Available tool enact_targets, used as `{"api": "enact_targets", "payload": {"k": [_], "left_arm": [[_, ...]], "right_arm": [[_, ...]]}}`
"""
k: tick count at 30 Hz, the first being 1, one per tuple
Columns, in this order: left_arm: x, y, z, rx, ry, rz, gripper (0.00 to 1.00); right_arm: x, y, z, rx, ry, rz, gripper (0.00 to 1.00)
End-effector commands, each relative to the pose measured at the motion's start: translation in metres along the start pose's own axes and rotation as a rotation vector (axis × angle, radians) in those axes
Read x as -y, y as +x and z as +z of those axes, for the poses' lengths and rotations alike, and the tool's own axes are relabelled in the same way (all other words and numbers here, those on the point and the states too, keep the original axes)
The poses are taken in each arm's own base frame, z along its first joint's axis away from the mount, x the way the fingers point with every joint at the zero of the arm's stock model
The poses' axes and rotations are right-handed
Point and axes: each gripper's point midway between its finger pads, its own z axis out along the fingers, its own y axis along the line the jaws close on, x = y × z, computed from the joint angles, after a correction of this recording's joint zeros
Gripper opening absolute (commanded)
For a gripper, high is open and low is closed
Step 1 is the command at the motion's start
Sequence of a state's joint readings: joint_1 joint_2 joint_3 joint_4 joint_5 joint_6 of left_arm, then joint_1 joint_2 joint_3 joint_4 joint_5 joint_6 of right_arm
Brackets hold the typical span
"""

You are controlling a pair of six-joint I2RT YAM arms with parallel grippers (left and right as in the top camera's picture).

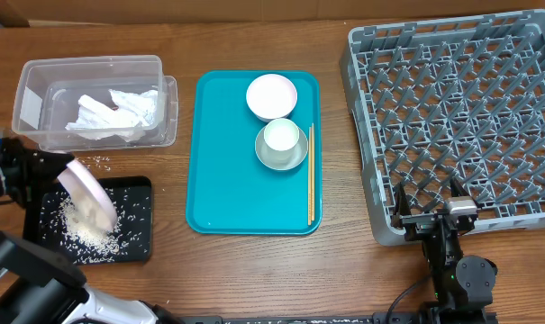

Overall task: Sort waste into correct bins and load items into the dishwasher
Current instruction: 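Tilt the plate with the left gripper to dump rice onto the black tray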

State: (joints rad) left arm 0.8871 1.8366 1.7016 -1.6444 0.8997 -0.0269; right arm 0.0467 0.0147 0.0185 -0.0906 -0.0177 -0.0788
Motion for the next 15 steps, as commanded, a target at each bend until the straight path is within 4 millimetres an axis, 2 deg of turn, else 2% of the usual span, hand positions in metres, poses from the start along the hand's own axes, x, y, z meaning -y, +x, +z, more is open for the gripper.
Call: {"api": "enact_targets", "payload": {"k": [1, 4, 7, 9, 12, 15], "left_arm": [[0.012, -0.003, -0.011, 0.036, 0.070, 0.106, 0.04], [0.013, -0.001, -0.018, 0.039, 0.107, 0.085, 0.04], [0.011, -0.008, -0.023, 0.074, 0.117, 0.104, 0.04], [0.012, -0.002, -0.024, 0.056, 0.131, 0.074, 0.04], [0.011, -0.006, -0.025, 0.070, 0.125, 0.118, 0.04], [0.013, -0.001, -0.024, 0.055, 0.141, 0.086, 0.04]], "right_arm": [[0.002, 0.001, 0.000, 0.008, 0.010, -0.001, 1.00], [0.002, 0.001, 0.000, 0.008, 0.010, -0.001, 1.00], [0.001, 0.001, 0.000, 0.008, 0.010, -0.001, 1.00], [0.002, 0.001, 0.000, 0.008, 0.010, -0.001, 1.00], [0.001, 0.001, 0.000, 0.008, 0.010, -0.001, 1.00], [0.002, 0.001, 0.000, 0.008, 0.010, -0.001, 1.00]]}}
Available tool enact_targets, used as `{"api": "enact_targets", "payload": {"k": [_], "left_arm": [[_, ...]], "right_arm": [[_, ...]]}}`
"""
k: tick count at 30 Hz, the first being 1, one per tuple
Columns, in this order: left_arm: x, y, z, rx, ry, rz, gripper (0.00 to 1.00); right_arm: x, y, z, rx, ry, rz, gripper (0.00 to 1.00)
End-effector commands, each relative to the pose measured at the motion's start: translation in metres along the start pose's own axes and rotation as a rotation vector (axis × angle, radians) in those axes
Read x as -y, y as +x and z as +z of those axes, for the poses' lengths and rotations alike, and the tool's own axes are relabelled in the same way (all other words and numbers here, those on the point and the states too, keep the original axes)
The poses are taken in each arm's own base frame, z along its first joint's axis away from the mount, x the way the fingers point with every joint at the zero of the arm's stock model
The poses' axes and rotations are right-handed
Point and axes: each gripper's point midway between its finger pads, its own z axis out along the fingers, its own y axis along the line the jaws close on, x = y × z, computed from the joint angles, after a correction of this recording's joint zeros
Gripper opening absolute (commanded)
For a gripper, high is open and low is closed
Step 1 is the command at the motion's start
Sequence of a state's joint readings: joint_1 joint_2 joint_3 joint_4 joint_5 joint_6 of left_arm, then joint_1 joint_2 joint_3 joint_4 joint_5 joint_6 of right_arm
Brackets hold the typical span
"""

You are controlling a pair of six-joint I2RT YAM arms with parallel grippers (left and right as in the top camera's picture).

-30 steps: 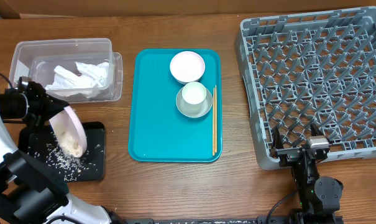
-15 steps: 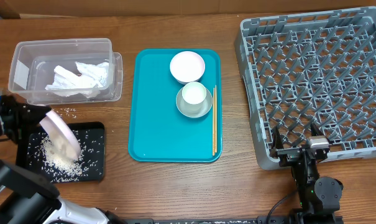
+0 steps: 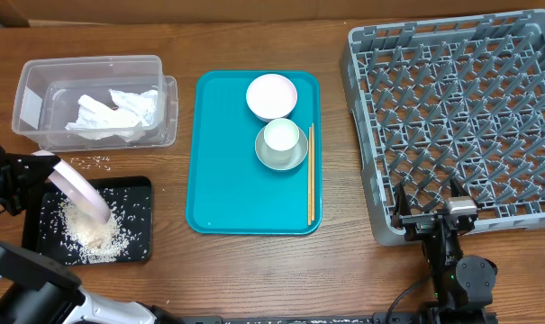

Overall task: Sort waste into correct bins and load items into the dishwasher
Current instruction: 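Tilt the plate with the left gripper to dump rice onto the black tray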

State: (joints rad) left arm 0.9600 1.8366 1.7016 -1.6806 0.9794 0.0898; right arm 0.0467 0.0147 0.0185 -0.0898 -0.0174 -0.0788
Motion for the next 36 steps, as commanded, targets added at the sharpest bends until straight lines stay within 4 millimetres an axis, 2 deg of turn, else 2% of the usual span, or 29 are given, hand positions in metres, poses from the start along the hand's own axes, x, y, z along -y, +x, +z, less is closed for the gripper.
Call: {"api": "enact_targets", "payload": {"k": [1, 7, 10, 19, 21, 24, 28, 36], "left_arm": [[0.013, 0.002, -0.004, 0.016, 0.050, 0.038, 0.04], [0.013, 0.002, -0.004, 0.014, 0.050, 0.031, 0.04], [0.008, -0.004, -0.004, 0.032, 0.026, 0.067, 0.04], [0.004, 0.002, -0.004, 0.012, 0.006, 0.025, 0.04], [0.002, -0.005, -0.005, 0.035, -0.008, 0.058, 0.04], [0.001, 0.003, -0.003, 0.007, -0.012, 0.007, 0.04], [-0.006, -0.006, -0.003, 0.034, -0.053, 0.058, 0.04], [-0.003, 0.007, 0.003, -0.018, -0.055, 0.022, 0.04]], "right_arm": [[0.001, 0.001, 0.000, 0.007, 0.010, -0.001, 1.00], [0.001, 0.001, 0.000, 0.007, 0.010, -0.001, 1.00], [0.001, 0.001, 0.000, 0.007, 0.010, -0.001, 1.00], [0.001, 0.001, 0.000, 0.007, 0.010, -0.001, 1.00], [0.001, 0.001, 0.000, 0.007, 0.010, -0.001, 1.00], [0.001, 0.001, 0.000, 0.007, 0.010, -0.001, 1.00], [0.001, 0.001, 0.000, 0.007, 0.010, -0.001, 1.00], [0.001, 0.001, 0.000, 0.007, 0.010, -0.001, 1.00]]}}
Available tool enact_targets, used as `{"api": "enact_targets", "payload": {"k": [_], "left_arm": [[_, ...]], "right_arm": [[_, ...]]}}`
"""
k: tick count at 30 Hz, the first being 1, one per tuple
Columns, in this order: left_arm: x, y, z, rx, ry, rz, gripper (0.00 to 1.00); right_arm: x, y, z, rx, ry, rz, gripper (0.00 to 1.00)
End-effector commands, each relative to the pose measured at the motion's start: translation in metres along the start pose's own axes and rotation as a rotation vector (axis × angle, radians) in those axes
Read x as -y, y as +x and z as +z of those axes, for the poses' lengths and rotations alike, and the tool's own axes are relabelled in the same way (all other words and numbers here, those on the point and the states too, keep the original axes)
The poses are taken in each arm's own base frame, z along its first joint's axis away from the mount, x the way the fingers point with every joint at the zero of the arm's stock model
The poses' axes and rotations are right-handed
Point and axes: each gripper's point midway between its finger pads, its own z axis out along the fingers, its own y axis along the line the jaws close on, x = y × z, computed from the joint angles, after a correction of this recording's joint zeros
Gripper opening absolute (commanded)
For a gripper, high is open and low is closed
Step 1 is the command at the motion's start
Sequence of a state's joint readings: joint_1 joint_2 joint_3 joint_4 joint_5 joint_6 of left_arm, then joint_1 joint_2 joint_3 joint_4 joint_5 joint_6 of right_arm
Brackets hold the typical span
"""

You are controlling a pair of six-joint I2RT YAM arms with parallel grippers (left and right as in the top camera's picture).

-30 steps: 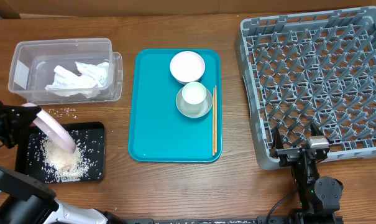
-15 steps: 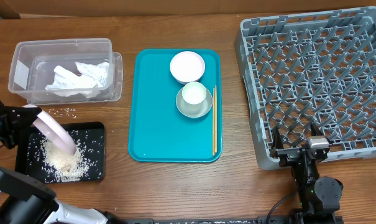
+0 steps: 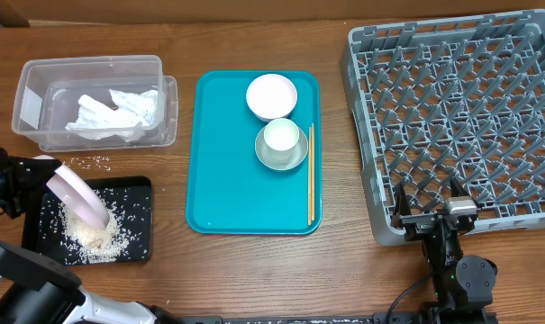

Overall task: Sort waste into correct bins and load items into the dishwasher
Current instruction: 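Tilt the plate with the left gripper to dump rice onto the black tray, then carry the emptied plate back right onto the teal tray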

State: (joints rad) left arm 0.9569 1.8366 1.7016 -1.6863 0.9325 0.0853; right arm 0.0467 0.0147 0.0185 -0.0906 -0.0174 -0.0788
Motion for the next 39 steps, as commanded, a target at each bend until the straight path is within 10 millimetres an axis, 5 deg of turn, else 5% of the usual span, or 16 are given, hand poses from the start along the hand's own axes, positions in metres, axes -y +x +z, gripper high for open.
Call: {"api": "enact_targets", "payload": {"k": [1, 7, 20, 31, 39], "left_arm": [[0.006, 0.006, 0.005, -0.016, -0.012, 0.035, 0.04], [0.018, 0.037, 0.042, -0.146, -0.066, 0.095, 0.04], [0.060, 0.144, 0.149, -0.495, -0.163, 0.343, 0.04], [0.055, 0.181, 0.231, -0.411, -0.477, 0.664, 0.04], [0.044, 0.202, 0.256, -0.221, -0.753, 0.895, 0.04]], "right_arm": [[0.001, 0.001, 0.000, 0.008, 0.010, -0.001, 1.00], [0.001, 0.001, 0.000, 0.008, 0.010, -0.001, 1.00], [0.001, 0.001, 0.000, 0.008, 0.010, -0.001, 1.00], [0.001, 0.001, 0.000, 0.008, 0.010, -0.001, 1.00], [0.001, 0.001, 0.000, 0.008, 0.010, -0.001, 1.00]]}}
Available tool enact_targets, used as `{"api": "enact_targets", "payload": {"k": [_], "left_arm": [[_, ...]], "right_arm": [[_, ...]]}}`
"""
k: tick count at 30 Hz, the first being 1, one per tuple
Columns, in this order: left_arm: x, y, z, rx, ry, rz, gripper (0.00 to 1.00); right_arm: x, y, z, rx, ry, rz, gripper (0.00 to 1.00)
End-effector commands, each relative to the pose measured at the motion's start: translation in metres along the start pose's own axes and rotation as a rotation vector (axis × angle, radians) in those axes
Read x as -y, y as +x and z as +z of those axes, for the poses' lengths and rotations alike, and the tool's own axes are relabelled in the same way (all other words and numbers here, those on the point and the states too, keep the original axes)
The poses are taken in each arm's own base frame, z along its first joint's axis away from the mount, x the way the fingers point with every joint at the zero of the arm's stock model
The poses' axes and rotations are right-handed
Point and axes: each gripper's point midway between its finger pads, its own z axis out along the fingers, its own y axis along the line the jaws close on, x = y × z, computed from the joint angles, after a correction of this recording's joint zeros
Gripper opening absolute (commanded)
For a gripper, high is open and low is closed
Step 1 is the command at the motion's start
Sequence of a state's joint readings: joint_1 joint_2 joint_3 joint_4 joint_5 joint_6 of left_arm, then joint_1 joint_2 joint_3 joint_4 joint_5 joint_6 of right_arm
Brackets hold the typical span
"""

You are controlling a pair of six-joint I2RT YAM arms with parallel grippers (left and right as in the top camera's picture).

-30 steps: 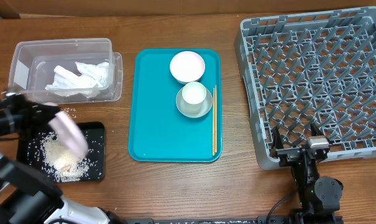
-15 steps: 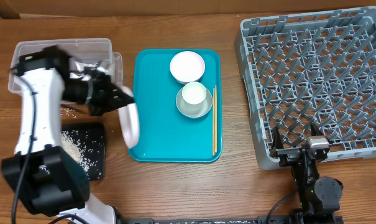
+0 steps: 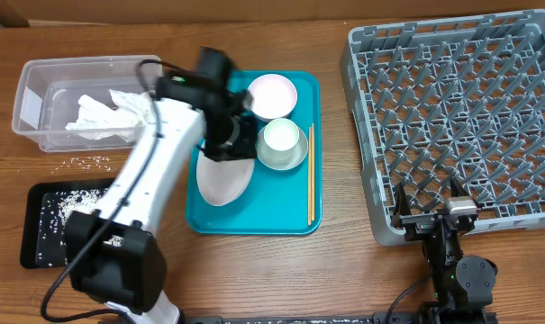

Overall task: Sort waste into correct bins and load items into the dishwasher
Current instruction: 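Carry the emptied plate back right onto the teal tray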

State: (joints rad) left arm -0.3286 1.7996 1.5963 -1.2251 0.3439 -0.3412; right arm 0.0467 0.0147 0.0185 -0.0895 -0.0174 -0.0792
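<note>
My left gripper [image 3: 233, 144] reaches over the teal tray [image 3: 290, 211] and is shut on the far rim of a pale pink plate [image 3: 223, 180], which is over the tray's left half. Whether the plate touches the tray cannot be told. On the tray also stand a white bowl [image 3: 272, 95], a white cup in a grey saucer [image 3: 282, 142] and a pair of chopsticks [image 3: 310, 175]. The grey dishwasher rack [image 3: 452, 108] fills the right side. My right gripper [image 3: 427, 214] rests open at the rack's near edge with nothing between its fingers.
A black tray [image 3: 40, 243] holding spilled rice lies at the near left, partly under my left arm. Behind it stands a clear plastic bin [image 3: 38, 90] with crumpled tissue inside. Loose rice grains [image 3: 87, 163] lie on the wood between them.
My left gripper was at the black tray with the pink plate tilted over the rice heap. Now it holds the plate over the teal tray's left half. The right arm has not moved.
At every earlier moment my left gripper held the pink plate tilted over the black tray, its lower rim at a heap of rice there. By now the plate shows no rice on it and is held over the teal tray. The right arm stayed still throughout.
</note>
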Motion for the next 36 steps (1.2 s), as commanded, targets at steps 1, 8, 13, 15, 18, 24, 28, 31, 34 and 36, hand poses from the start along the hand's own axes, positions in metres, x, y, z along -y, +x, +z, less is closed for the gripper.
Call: {"api": "enact_targets", "payload": {"k": [1, 8, 13, 15, 18, 24, 28, 31, 34, 36], "left_arm": [[-0.018, -0.003, -0.007, 0.120, -0.255, -0.041, 0.04], [-0.021, 0.003, -0.007, 0.164, -0.388, -0.072, 0.04], [-0.022, 0.010, 0.003, 0.142, -0.383, -0.086, 0.04], [-0.024, 0.010, 0.011, 0.140, -0.382, -0.088, 0.04], [-0.024, 0.014, 0.025, 0.122, -0.349, -0.090, 0.04], [-0.024, 0.021, 0.049, 0.091, -0.296, -0.092, 0.04], [-0.027, 0.024, 0.053, 0.082, -0.301, -0.092, 0.04], [-0.026, 0.024, 0.053, 0.080, -0.298, -0.088, 0.13], [-0.026, 0.024, 0.053, 0.079, -0.298, -0.085, 0.24], [-0.024, 0.024, 0.052, 0.076, -0.291, -0.085, 0.28]], "right_arm": [[0.001, 0.001, 0.000, 0.007, 0.010, 0.000, 1.00], [0.001, 0.001, 0.000, 0.006, 0.010, 0.000, 1.00], [0.001, 0.001, 0.000, 0.006, 0.010, 0.000, 1.00], [0.001, 0.001, 0.000, 0.006, 0.010, 0.000, 1.00], [0.001, 0.001, 0.000, 0.006, 0.010, 0.000, 1.00], [0.001, 0.001, 0.000, 0.007, 0.010, 0.000, 1.00], [0.001, 0.001, 0.000, 0.007, 0.010, 0.000, 1.00], [0.001, 0.001, 0.000, 0.007, 0.010, 0.000, 1.00], [0.001, 0.001, 0.000, 0.006, 0.010, 0.000, 1.00], [0.001, 0.001, 0.000, 0.006, 0.010, 0.000, 1.00]]}}
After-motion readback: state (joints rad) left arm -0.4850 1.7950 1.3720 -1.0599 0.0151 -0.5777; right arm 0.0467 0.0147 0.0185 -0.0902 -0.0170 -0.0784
